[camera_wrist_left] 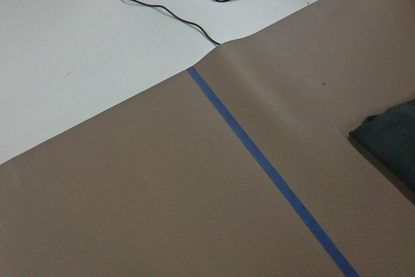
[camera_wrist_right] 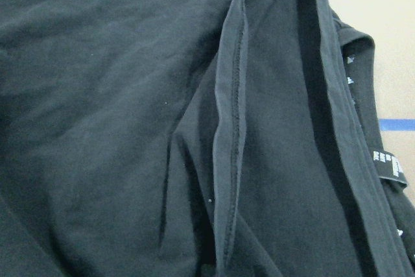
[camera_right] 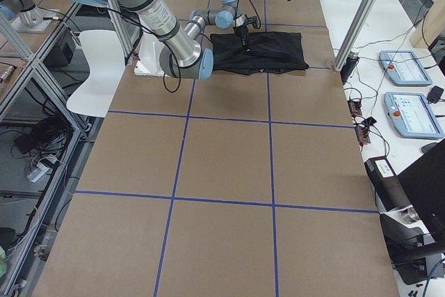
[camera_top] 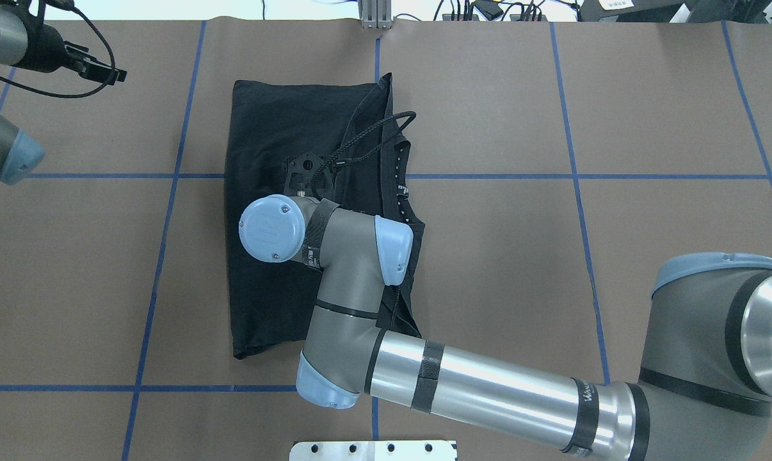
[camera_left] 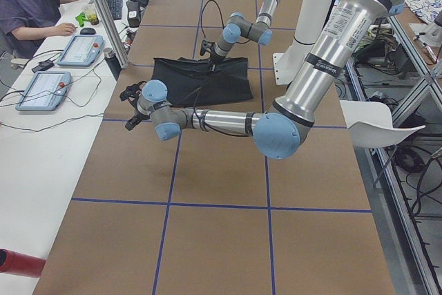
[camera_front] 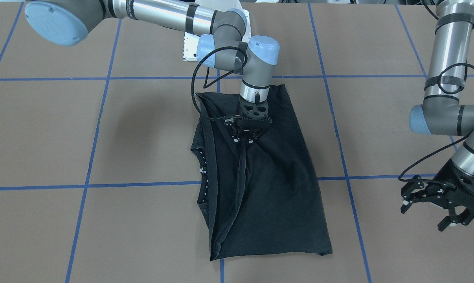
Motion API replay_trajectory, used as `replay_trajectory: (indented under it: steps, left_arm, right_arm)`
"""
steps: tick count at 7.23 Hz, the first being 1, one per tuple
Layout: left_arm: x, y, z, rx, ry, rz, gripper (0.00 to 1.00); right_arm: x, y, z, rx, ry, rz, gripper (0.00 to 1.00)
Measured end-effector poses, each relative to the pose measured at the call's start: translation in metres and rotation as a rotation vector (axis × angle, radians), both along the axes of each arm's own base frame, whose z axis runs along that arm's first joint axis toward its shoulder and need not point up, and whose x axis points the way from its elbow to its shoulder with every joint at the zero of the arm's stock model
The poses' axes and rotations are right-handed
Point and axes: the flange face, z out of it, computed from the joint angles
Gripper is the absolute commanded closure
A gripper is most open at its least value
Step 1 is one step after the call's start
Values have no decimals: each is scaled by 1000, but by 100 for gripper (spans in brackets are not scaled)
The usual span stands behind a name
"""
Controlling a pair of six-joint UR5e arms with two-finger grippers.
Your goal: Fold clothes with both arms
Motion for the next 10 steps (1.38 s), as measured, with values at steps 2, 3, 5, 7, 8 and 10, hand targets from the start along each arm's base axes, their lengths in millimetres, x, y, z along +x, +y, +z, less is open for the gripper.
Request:
replay_trajectory:
  steps: [2,3,5,7,8,10]
  left_arm:
    - [0,0,0,0,0,1,0]
    - [0,0,0,0,1,1,0]
    - [0,0,-1,1,2,0,0]
    - [0,0,-2,1,4,-1,0]
    - [0,0,-2,0,4,-1,0]
    - [1,0,-3,-6,11,-5,0]
  right_arm:
    - [1,0,-2,2,-2,-3,100]
    - [2,0,-5,2,-9,-4,100]
    - [16,-9,-12,-15,-39,-16,100]
    - [38,-28,5,-28,-38,-8,100]
    - [58,-30,26,-17,-31,-16,100]
    - [103,-12,83,-3,-18,-35,100]
